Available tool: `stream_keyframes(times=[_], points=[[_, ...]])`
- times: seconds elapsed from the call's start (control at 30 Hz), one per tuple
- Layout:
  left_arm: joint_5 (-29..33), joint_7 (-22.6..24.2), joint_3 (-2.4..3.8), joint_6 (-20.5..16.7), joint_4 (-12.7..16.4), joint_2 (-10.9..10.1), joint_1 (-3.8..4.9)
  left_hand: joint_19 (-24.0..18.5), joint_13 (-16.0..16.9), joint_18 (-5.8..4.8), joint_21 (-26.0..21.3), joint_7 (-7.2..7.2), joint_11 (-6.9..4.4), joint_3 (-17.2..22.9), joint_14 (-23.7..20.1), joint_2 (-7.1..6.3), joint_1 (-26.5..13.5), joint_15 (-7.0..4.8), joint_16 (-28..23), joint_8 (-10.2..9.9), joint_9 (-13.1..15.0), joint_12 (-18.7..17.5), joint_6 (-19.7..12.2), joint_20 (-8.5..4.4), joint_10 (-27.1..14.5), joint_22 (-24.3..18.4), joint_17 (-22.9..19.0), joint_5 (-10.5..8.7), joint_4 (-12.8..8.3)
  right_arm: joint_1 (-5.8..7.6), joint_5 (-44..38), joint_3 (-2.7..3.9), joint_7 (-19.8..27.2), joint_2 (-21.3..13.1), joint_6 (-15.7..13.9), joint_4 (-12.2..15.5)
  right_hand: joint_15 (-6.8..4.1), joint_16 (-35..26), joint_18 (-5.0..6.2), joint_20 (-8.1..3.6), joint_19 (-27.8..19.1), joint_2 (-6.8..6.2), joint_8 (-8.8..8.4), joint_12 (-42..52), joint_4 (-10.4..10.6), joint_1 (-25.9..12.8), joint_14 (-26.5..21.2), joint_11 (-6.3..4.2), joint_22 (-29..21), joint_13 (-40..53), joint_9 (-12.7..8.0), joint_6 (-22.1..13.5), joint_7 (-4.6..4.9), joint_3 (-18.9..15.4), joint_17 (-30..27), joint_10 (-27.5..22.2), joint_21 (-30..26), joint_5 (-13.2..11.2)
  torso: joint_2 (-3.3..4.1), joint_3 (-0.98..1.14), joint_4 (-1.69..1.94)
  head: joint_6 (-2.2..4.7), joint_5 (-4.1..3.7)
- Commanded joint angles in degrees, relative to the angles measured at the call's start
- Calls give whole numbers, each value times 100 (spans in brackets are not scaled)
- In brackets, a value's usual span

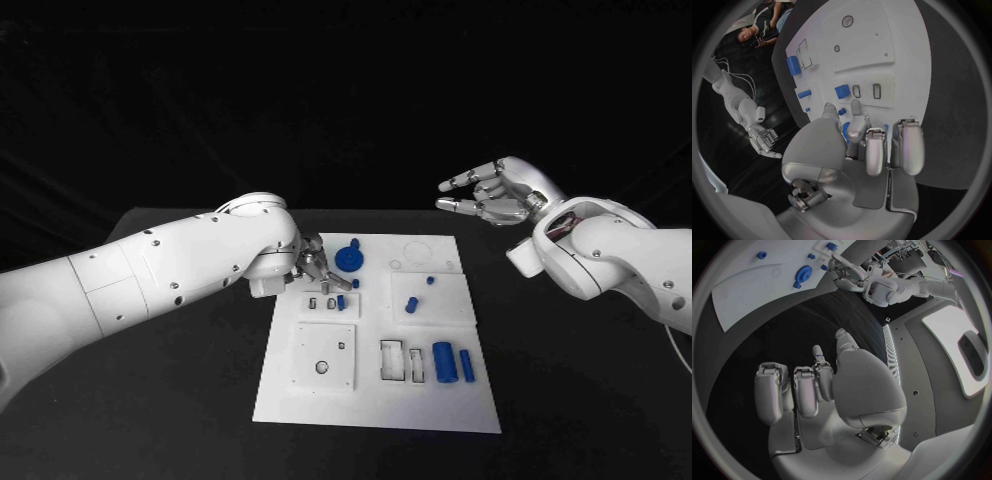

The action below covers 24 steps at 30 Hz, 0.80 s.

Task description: Assemble the parts on the task board

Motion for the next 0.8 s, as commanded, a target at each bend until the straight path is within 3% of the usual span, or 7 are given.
stream_keyframes(times=[0.03, 0.8], points=[[-12, -21, -4, 127, -29, 54, -13, 222, 9, -116, 35, 11, -38, -40, 604, 46, 3, -53, 17, 38, 11, 31, -41, -44, 18, 285, 1508, -8, 5, -2, -162, -2, -22, 27, 127, -9, 20, -36, 91, 24, -7, -4, 10, -37, -21, 19, 433, 27, 108, 869, 6, -38, 15, -26, 822, 96, -29, 43, 0, 1, -4, -19, 3], [113, -20, -27, 295, -199, 240, -97, 234, 36, -121, 49, 5, -42, -26, 604, 73, 94, -54, 17, 100, 107, 56, -75, -43, 36, 317, 1508, 19, -9, -6, -180, -7, -38, 88, 173, -46, 21, -40, 91, 24, -8, 1, 11, -40, -18, 4, 432, 27, 107, 866, 6, -39, 15, -34, 816, 95, -31, 56, -4, 4, 1, -43, 25]])
